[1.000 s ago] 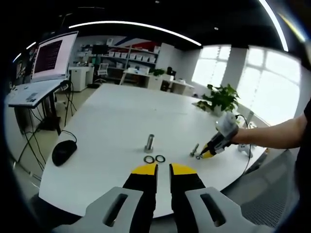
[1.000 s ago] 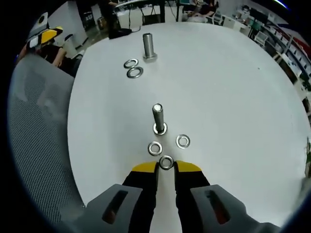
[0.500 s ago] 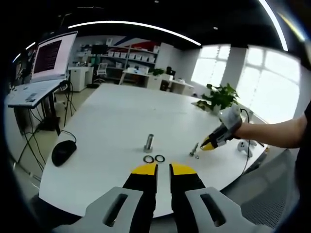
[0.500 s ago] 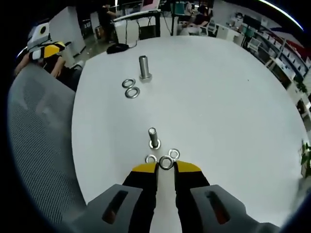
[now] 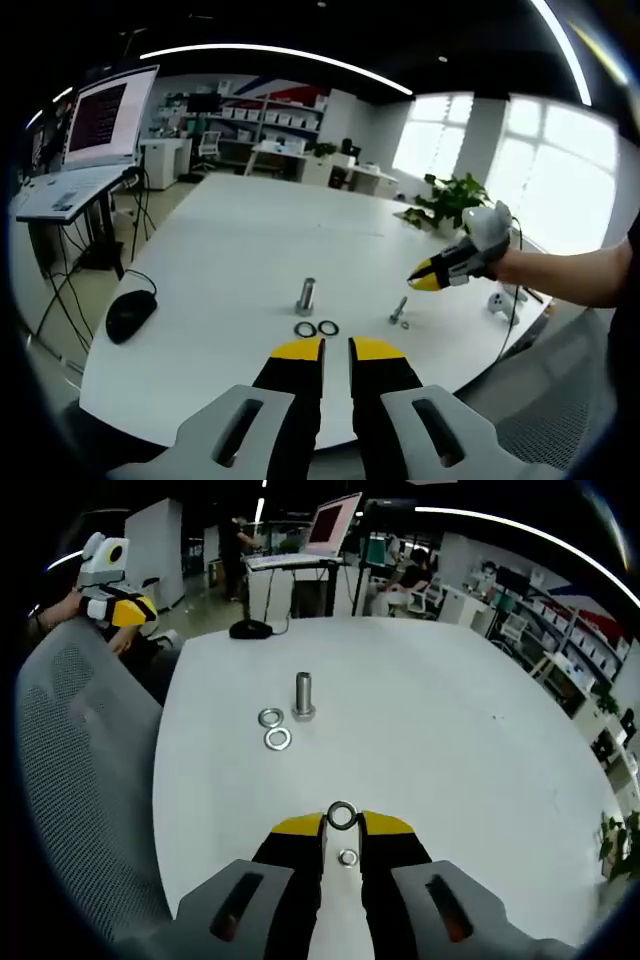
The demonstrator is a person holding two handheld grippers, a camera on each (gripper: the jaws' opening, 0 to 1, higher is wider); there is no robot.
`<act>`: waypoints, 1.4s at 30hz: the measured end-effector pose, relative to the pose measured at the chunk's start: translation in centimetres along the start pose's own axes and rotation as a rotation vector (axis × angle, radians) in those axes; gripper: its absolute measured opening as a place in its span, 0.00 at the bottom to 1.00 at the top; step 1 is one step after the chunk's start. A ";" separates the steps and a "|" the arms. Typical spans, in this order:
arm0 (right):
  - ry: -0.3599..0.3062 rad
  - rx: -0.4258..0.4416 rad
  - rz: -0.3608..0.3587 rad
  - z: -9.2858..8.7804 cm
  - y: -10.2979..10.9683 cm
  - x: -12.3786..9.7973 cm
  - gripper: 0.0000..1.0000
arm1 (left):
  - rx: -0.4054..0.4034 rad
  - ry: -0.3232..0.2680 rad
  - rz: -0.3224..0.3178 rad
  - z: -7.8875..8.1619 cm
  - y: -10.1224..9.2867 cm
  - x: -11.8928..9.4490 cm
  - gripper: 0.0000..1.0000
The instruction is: Place the washer onto the threaded stud by aligning its center hole with the stud, sliding it down to the base, and recovering from edge contact or off-axis alignment until the washer reaches the visible bottom stop.
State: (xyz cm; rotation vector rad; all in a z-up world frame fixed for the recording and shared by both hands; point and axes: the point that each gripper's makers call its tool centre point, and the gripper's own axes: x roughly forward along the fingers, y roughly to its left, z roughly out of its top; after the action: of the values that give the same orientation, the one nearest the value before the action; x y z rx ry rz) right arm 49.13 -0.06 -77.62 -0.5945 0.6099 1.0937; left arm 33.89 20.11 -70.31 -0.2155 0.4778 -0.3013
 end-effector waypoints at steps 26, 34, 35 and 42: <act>0.106 0.024 0.052 -2.0 1.0 1.8 0.14 | 0.001 0.001 -0.001 0.0 0.1 0.1 0.07; 0.119 0.048 0.057 -2.5 1.0 2.1 0.15 | 0.000 0.002 0.000 -0.1 0.2 0.1 0.07; 0.116 0.052 0.052 -2.5 1.0 2.0 0.16 | 0.000 0.002 0.000 -0.1 0.2 0.1 0.07; 0.137 0.066 0.048 -3.2 0.8 1.9 0.20 | 0.002 0.002 0.001 -0.1 0.2 0.1 0.07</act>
State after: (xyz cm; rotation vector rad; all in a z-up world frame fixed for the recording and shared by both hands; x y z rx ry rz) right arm 48.50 -0.84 -81.29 -0.6033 0.7796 1.0795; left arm 33.99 20.23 -70.49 -0.2131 0.4799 -0.3009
